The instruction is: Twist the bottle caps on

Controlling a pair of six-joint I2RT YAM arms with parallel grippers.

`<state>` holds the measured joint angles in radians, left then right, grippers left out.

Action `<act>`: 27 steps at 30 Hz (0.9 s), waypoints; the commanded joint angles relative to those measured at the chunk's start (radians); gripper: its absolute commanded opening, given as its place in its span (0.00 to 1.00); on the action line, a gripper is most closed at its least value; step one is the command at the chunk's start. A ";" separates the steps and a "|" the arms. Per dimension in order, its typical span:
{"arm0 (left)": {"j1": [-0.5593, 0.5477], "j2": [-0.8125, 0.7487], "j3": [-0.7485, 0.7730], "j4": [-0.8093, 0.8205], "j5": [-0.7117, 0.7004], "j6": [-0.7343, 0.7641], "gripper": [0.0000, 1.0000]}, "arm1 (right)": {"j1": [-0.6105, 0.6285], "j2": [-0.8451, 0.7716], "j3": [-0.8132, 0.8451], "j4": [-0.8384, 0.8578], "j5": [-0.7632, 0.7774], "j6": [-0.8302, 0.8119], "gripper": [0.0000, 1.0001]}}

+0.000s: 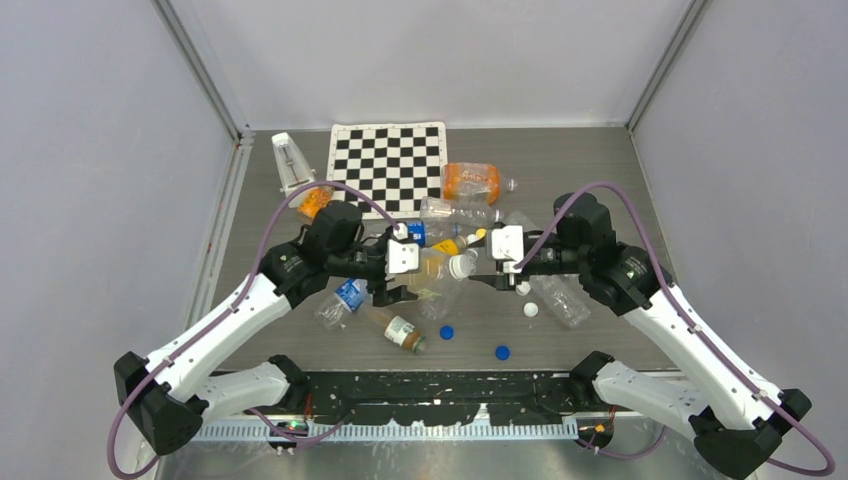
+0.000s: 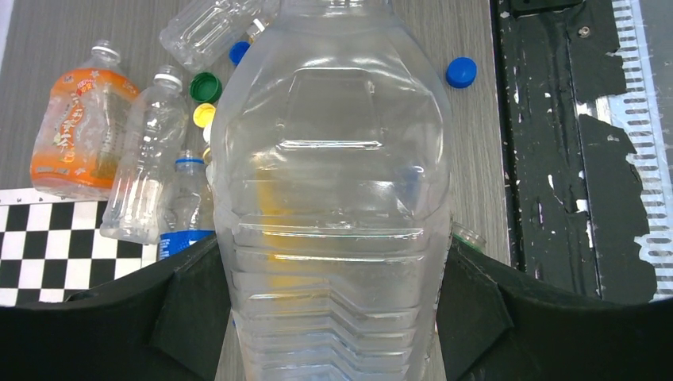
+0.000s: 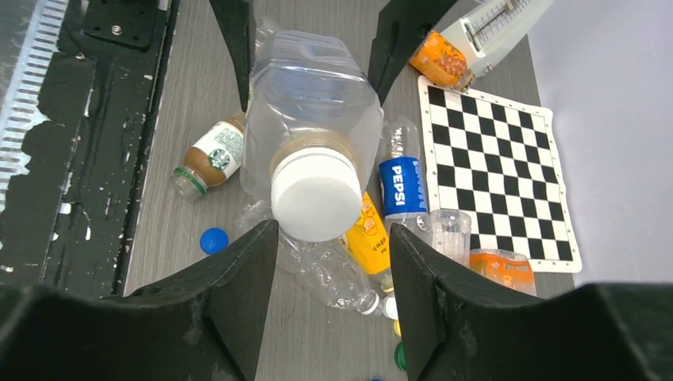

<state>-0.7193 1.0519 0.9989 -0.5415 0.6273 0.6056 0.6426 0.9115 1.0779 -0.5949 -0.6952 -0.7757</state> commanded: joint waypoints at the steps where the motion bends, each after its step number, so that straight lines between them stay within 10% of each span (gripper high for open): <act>1: -0.002 0.004 0.054 0.012 0.052 0.012 0.00 | 0.028 0.016 0.059 0.031 -0.055 -0.017 0.59; 13: -0.002 0.000 0.057 0.006 0.058 0.018 0.00 | 0.065 0.043 0.059 0.022 -0.023 0.007 0.48; 18: -0.002 -0.013 0.042 0.030 0.031 0.022 0.00 | 0.065 0.044 0.058 0.065 0.027 0.188 0.04; 27: -0.005 -0.057 -0.021 0.179 -0.113 -0.013 0.00 | 0.061 0.190 0.148 0.090 0.309 1.107 0.00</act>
<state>-0.7185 1.0275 0.9920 -0.5106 0.5900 0.5987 0.7036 1.0149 1.1439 -0.5388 -0.5869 -0.2592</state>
